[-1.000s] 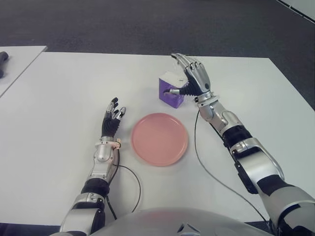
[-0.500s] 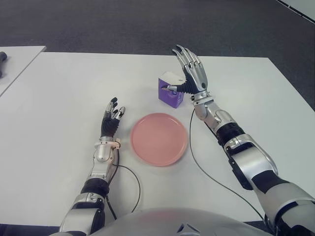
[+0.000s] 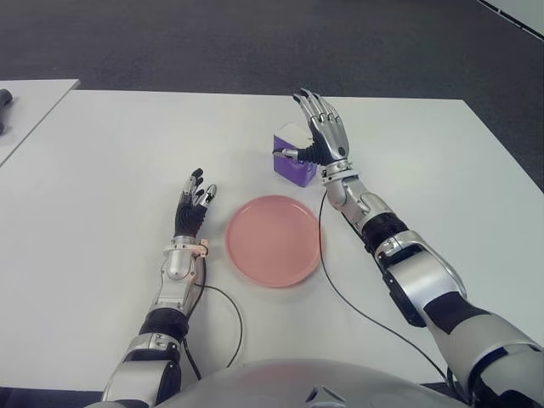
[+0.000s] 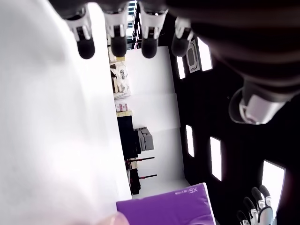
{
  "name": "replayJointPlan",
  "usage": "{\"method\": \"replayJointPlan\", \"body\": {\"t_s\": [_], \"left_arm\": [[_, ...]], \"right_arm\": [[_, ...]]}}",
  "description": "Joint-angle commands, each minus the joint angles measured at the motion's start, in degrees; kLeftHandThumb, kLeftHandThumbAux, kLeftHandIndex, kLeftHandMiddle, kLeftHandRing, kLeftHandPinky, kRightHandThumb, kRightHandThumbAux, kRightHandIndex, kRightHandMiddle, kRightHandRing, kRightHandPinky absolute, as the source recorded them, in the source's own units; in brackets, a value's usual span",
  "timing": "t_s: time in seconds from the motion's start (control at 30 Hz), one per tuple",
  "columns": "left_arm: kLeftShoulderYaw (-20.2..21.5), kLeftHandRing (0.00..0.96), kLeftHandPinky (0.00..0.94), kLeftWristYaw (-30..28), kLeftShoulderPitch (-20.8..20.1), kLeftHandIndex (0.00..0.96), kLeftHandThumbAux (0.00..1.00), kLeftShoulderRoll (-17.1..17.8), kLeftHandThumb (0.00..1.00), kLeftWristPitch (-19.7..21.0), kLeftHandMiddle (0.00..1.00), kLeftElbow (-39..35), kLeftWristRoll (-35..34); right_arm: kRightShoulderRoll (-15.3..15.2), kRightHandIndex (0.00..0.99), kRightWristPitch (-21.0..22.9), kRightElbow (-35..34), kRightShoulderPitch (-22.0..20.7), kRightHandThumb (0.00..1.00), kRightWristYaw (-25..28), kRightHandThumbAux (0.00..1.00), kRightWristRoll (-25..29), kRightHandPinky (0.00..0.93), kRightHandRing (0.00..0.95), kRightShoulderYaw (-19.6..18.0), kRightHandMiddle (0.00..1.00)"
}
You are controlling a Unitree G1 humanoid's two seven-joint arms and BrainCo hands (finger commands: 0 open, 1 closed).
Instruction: Put the tissue paper into the plate.
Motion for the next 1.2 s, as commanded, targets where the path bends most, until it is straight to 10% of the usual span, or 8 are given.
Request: {"method": "replayJointPlan", "body": {"t_s": [0.03, 1.2], "left_arm": [[-0.5, 0.000, 0.000, 0.7, 2.0, 0.000, 0.407, -0.3, 0.000, 1.9, 0.000, 2.5, 0.9], [-0.3, 0.000, 0.000, 1.7, 4.1, 0.000, 0.433, -0.7, 0.000, 4.6, 0.000, -1.0, 1.2]], "right_arm": [[1.2, 0.000, 2.5, 3.4, -2.4, 0.252, 1.8, 0.383, 1.4, 0.000, 0.000, 0.3, 0.000], [4.0, 0.000, 13.2, 20.3, -8.2, 0.201, 9.6, 0.401, 7.7, 0.000, 0.000, -0.7, 0.000]]}}
